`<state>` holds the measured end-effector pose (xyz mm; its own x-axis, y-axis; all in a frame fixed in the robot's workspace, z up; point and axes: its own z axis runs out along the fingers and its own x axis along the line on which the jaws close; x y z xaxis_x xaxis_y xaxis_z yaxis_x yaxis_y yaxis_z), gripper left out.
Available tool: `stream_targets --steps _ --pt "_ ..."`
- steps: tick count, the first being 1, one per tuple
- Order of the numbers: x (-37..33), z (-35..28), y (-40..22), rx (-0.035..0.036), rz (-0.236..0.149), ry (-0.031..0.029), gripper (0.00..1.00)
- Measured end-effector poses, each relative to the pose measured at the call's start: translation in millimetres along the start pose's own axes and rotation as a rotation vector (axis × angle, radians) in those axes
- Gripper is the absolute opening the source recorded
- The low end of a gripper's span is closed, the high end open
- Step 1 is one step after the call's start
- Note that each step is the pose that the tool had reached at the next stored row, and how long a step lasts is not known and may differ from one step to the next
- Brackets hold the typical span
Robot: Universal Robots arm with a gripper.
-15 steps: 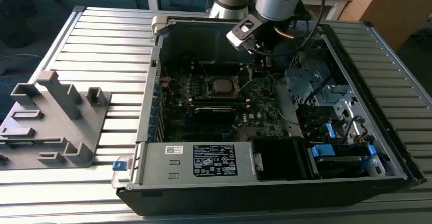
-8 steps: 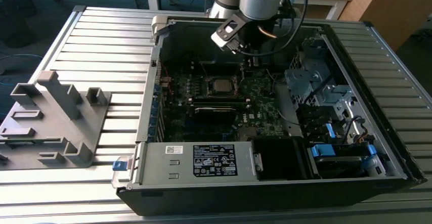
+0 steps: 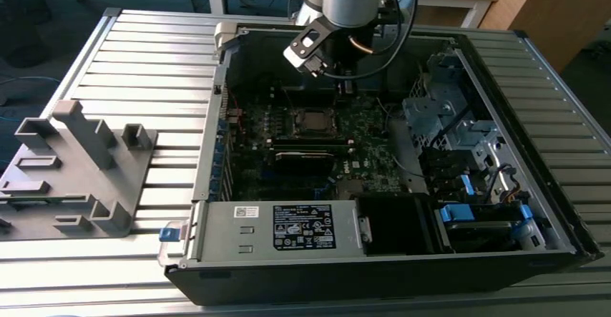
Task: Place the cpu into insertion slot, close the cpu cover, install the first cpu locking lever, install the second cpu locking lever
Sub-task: 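Close the cpu cover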
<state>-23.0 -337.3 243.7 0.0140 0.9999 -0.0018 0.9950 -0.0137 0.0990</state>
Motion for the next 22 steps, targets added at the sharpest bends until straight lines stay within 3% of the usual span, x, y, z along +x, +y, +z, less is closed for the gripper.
stream_targets --steps 5,9,17,19,21,22 --pt "0.0 0.0 -0.1 0.0008 0.0 0.0 0.11" --pt "0.0 0.8 -0.2 0.0322 0.0 -0.0009 0.11" --pt "0.0 0.9 -0.2 0.0364 0.0 -0.0008 0.11" --pt "0.0 1.4 -0.2 0.052 0.0 -0.0009 0.11" --pt "0.0 1.8 -0.3 0.0721 0.0 -0.0013 0.11" --pt "0.0 1.8 -0.3 0.0779 0.0 -0.0016 0.11"
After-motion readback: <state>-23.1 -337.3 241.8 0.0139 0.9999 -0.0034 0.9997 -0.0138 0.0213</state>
